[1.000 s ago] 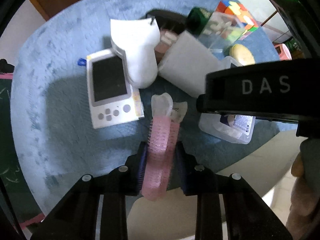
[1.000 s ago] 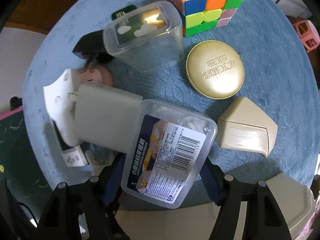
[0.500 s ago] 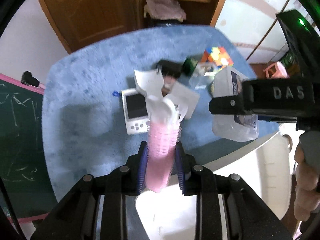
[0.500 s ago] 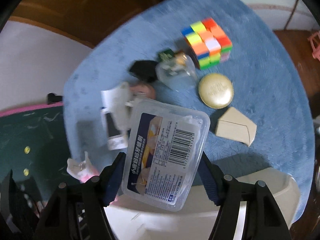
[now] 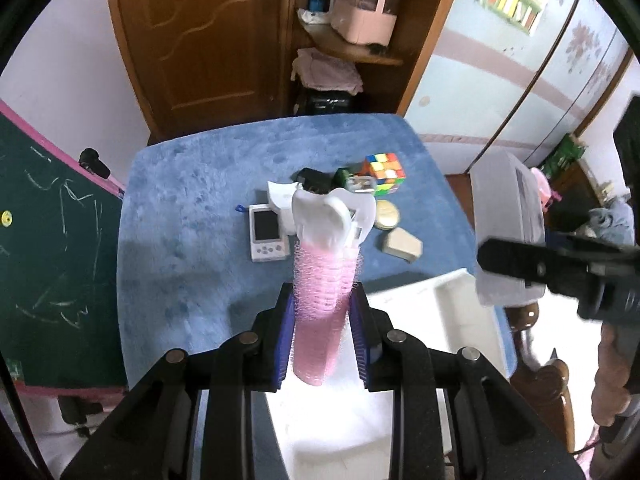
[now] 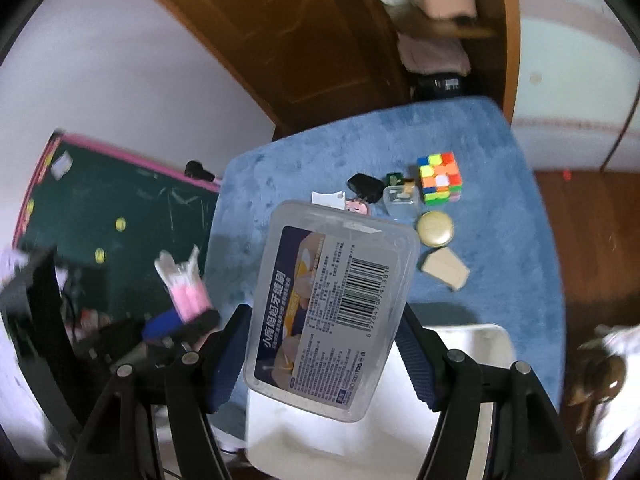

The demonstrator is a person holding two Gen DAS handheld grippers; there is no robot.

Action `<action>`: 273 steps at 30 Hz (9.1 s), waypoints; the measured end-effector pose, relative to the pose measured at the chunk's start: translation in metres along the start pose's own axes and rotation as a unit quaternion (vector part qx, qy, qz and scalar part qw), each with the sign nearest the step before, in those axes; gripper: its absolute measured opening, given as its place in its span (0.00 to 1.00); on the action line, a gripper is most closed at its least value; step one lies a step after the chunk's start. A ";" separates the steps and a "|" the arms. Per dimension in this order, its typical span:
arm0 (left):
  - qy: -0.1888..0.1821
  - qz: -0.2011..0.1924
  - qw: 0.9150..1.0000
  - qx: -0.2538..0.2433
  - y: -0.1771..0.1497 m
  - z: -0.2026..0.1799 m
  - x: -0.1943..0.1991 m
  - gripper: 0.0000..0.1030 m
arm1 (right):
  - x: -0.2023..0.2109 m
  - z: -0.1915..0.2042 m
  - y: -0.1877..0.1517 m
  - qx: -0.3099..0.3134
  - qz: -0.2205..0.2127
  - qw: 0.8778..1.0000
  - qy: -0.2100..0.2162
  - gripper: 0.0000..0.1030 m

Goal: Organize rigid objects
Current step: 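Grasp and lift the pink roller with left tool while right tool lifts the clear box, then release the pink roller into the tray while the right tool releases the clear box there, then reach the left tool to the white device while the right tool reaches the beige block, then grasp and lift the white device with left tool while right tool lifts the beige block, then lower the white device into the tray while the right tool drops the beige block there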

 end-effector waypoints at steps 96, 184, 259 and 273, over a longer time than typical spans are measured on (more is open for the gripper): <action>0.090 -0.113 0.989 0.033 0.018 0.035 0.066 0.83 | 0.103 0.007 -0.018 0.132 -0.154 0.974 -0.100 0.78; 0.068 0.179 0.976 0.102 0.028 0.063 -0.247 0.58 | -0.201 -0.172 0.010 -0.243 0.149 0.949 -0.138 0.61; 0.049 0.000 0.998 0.045 -0.150 -0.046 -0.095 0.59 | -0.076 -0.083 -0.207 0.132 0.029 0.980 -0.147 0.61; 0.053 0.038 0.997 0.048 -0.164 -0.040 -0.139 0.59 | -0.116 -0.098 -0.216 0.122 0.074 0.979 -0.143 0.61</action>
Point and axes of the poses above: each gripper's, at about its wrist camera, not at the fingertips, and x roughly against the way its jaws point, z to its left, y to its top, the point moved 9 cm from there along -x, roughly the way its jaws point, and after that the axes turned 3 degrees about z, right-handed, at the moved point
